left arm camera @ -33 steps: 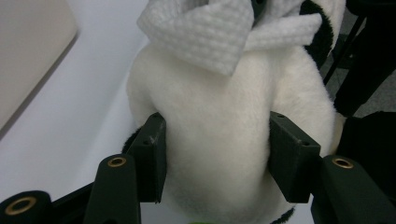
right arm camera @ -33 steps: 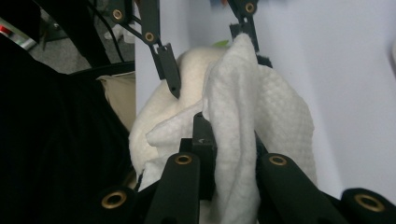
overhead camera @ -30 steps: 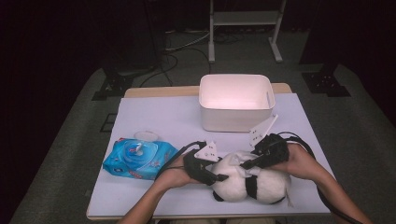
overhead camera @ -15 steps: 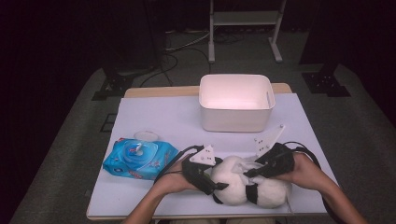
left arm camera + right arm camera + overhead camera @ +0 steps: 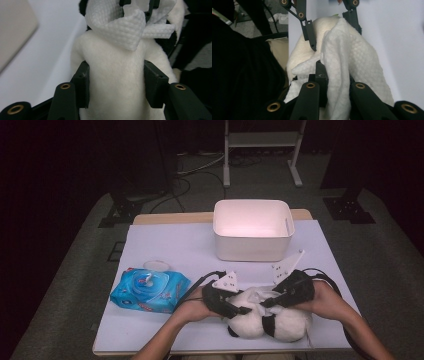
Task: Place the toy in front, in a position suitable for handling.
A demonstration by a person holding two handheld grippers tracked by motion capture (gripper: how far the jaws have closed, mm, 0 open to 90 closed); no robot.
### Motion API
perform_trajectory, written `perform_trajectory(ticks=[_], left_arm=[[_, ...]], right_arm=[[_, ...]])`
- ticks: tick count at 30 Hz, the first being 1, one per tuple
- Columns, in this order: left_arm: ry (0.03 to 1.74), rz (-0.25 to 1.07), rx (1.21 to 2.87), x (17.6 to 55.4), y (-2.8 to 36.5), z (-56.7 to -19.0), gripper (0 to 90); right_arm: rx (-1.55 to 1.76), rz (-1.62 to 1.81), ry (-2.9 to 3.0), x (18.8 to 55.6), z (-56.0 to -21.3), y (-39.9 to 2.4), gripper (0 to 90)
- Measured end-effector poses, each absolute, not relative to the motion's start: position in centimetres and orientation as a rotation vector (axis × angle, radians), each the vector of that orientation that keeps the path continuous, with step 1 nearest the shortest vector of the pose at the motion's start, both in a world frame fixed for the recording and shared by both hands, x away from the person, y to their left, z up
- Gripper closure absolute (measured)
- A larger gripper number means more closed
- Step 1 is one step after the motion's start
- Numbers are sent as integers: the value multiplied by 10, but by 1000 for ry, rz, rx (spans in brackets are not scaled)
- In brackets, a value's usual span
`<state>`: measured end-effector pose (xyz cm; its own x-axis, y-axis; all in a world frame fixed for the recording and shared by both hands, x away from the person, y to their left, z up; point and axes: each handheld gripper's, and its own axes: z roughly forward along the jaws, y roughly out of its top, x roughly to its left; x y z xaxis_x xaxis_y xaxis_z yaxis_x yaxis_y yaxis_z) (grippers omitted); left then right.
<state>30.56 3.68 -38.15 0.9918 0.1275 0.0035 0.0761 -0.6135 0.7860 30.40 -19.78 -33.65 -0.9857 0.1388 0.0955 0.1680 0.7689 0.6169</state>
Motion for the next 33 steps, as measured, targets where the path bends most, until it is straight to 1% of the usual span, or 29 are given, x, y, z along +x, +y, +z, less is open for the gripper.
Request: perform_trajectory(ticks=[3,5,10,14,20,23,25,28,30,32,33], left_arm=[[148,121,2237,307,40,-377,485],[153,185,2241,308,45,-370,484],[169,226,2235,309,54,-365,475],[177,219,2218,304,58,-372,448],[184,154,2166,294,63,-375,359],[185,113,2168,295,64,-370,266],[192,134,2187,296,62,-368,204],[189,121,2196,299,59,-368,170],[196,96,2198,301,57,-369,157],[207,64,2224,304,53,-373,109],[212,36,2224,305,52,-374,104]], right_arm=[[-251,-1027,-2926,309,-331,-194,822],[-250,-1025,-2939,314,-327,-189,822],[-245,-1009,-2955,324,-320,-182,822],[-263,-1023,-2939,324,-321,-189,822],[-252,-1035,-2901,310,-332,-198,823],[-227,-1045,-2900,303,-334,-200,822],[-225,-1041,-2901,298,-335,-201,822],[-219,-1044,-2888,295,-337,-203,823],[-226,-1058,-2879,293,-338,-206,823],[-221,-1063,-2863,293,-340,-208,825],[-221,-1059,-2854,292,-341,-209,825]])
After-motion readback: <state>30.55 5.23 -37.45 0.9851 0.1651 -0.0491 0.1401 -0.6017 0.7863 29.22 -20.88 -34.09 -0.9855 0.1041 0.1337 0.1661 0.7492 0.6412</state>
